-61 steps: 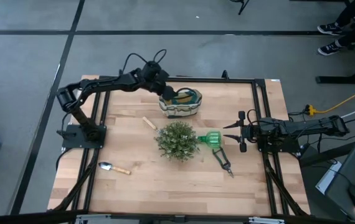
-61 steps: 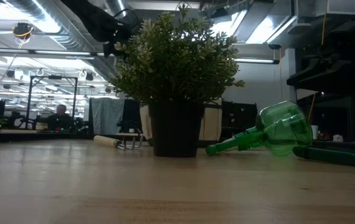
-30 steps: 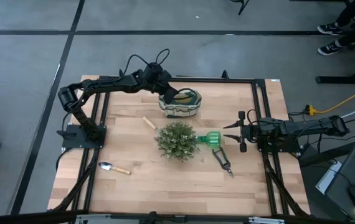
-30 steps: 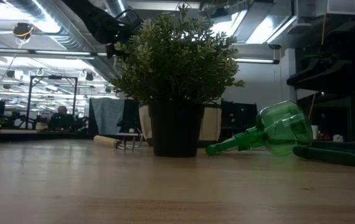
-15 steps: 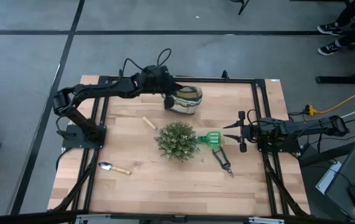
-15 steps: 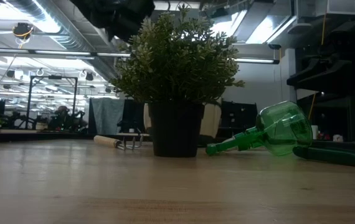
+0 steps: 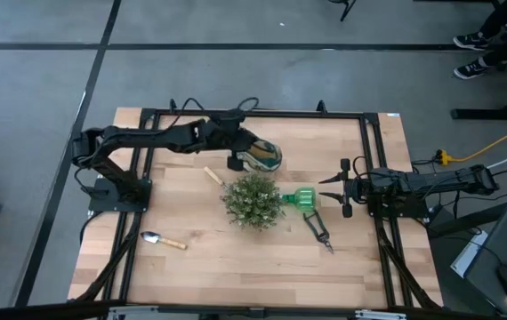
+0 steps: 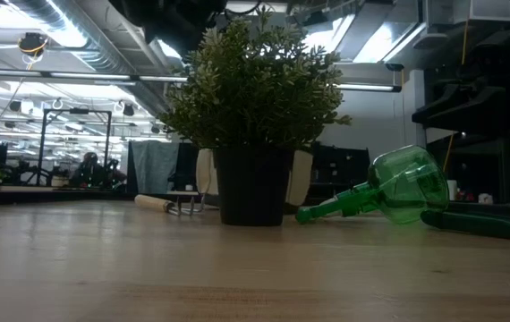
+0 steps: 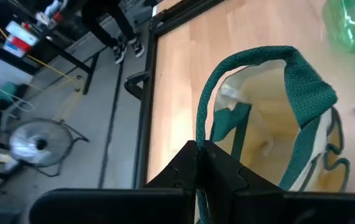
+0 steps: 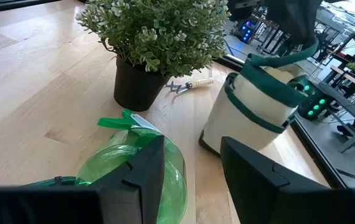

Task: Pick & Place Garden tools in Gardening bag
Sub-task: Prepare the green green gardening bag

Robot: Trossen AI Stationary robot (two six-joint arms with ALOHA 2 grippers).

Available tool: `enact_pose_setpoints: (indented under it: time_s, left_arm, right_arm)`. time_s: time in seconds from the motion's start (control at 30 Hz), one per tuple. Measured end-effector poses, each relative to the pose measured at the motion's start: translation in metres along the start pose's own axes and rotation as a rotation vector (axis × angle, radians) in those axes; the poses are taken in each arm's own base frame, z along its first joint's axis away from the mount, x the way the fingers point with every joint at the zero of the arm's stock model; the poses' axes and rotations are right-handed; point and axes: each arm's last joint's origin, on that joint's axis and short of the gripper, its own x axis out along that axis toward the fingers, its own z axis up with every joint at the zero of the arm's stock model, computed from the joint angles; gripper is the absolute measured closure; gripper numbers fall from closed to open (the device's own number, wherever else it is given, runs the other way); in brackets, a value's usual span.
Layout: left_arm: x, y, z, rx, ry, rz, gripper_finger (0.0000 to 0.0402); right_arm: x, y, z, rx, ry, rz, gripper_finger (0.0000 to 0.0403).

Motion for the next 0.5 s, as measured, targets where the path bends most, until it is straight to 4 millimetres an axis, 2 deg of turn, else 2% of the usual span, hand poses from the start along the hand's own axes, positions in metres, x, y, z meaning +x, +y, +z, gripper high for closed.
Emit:
enact_pose_setpoints:
  time_s: [0.5]
  left_arm:
    - [-0.009, -0.015, 0.016, 0.089, -0.020, 0.039, 0.0379]
  right_arm:
    - [0.000, 0.000, 0.000, 0.000, 0.000, 0.000, 0.0243]
